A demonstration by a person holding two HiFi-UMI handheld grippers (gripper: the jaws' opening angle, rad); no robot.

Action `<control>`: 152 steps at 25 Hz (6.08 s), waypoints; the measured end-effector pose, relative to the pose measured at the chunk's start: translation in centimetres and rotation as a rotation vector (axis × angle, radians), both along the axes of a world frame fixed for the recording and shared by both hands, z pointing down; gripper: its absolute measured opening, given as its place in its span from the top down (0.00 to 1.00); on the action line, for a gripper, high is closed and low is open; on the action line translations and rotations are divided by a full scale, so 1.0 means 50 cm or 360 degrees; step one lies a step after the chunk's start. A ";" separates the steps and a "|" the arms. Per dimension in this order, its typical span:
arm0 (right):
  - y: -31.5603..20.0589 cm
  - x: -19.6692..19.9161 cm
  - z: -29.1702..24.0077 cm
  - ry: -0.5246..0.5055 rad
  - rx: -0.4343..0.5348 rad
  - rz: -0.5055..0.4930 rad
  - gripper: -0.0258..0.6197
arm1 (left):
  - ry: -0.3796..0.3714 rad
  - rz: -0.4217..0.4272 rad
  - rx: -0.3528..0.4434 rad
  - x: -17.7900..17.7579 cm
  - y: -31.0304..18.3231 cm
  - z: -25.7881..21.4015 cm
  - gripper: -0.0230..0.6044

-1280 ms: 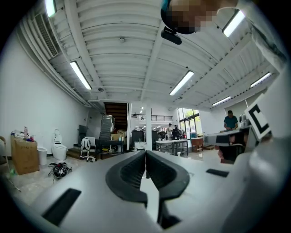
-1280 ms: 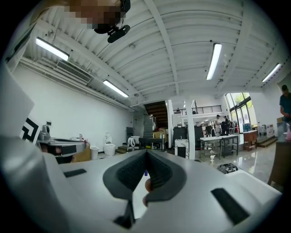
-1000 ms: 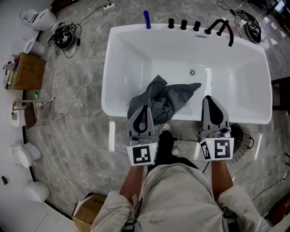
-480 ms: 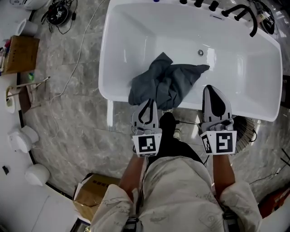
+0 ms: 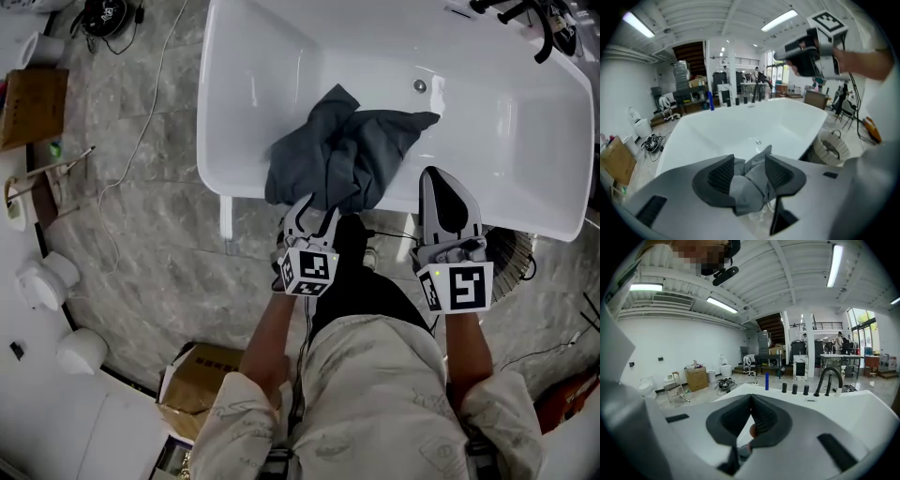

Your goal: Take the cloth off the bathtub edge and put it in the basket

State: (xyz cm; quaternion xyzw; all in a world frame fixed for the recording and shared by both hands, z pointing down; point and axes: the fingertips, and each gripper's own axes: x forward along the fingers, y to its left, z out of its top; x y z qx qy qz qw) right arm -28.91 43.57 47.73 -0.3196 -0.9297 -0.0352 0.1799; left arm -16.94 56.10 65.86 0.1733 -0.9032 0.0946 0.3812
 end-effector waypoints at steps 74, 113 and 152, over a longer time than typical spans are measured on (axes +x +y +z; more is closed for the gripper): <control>-0.163 -0.010 -0.233 -0.0279 0.0031 0.0387 0.98 | -0.0583 -0.0119 0.0122 -0.175 -0.047 -0.416 0.89; -0.999 0.310 -0.467 -0.0720 0.0061 0.1606 0.98 | -0.1214 0.0682 0.0792 -0.202 -0.878 -0.871 0.89; -1.505 1.043 -0.369 -0.0572 0.0342 0.2969 0.98 | -0.0580 0.2058 0.1318 0.432 -1.692 -0.766 0.89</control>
